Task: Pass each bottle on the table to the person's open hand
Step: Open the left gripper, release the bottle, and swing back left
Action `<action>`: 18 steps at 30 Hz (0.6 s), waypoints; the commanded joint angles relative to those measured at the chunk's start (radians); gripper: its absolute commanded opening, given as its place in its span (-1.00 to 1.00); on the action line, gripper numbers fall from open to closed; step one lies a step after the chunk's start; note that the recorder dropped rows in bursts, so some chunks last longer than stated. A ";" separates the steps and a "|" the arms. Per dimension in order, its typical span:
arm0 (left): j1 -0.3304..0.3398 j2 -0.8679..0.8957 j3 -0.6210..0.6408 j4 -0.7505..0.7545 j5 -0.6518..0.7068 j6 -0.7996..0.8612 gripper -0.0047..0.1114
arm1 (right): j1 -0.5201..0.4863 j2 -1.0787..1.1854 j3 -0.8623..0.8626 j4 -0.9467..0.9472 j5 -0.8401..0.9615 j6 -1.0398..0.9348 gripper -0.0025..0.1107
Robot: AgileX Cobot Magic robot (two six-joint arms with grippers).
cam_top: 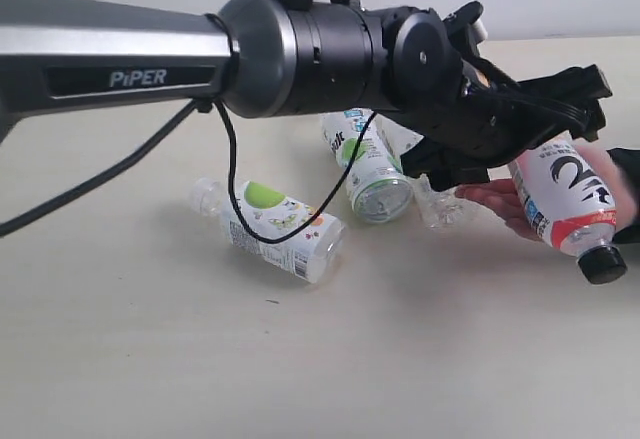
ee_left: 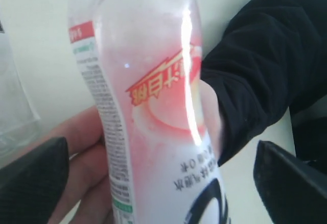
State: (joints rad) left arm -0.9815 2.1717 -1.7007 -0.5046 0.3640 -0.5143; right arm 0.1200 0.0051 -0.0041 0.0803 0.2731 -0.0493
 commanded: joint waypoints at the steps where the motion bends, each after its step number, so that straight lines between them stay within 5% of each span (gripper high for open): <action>1: 0.026 -0.084 -0.004 0.020 0.058 0.044 0.68 | -0.005 -0.005 0.004 -0.002 -0.005 -0.001 -0.96; 18: 0.122 -0.375 -0.004 0.434 0.558 0.089 0.68 | -0.005 -0.005 0.004 -0.002 -0.005 -0.001 -0.96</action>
State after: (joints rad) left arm -0.8712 1.8321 -1.7007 -0.1669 0.8335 -0.4268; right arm 0.1200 0.0051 -0.0041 0.0803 0.2731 -0.0493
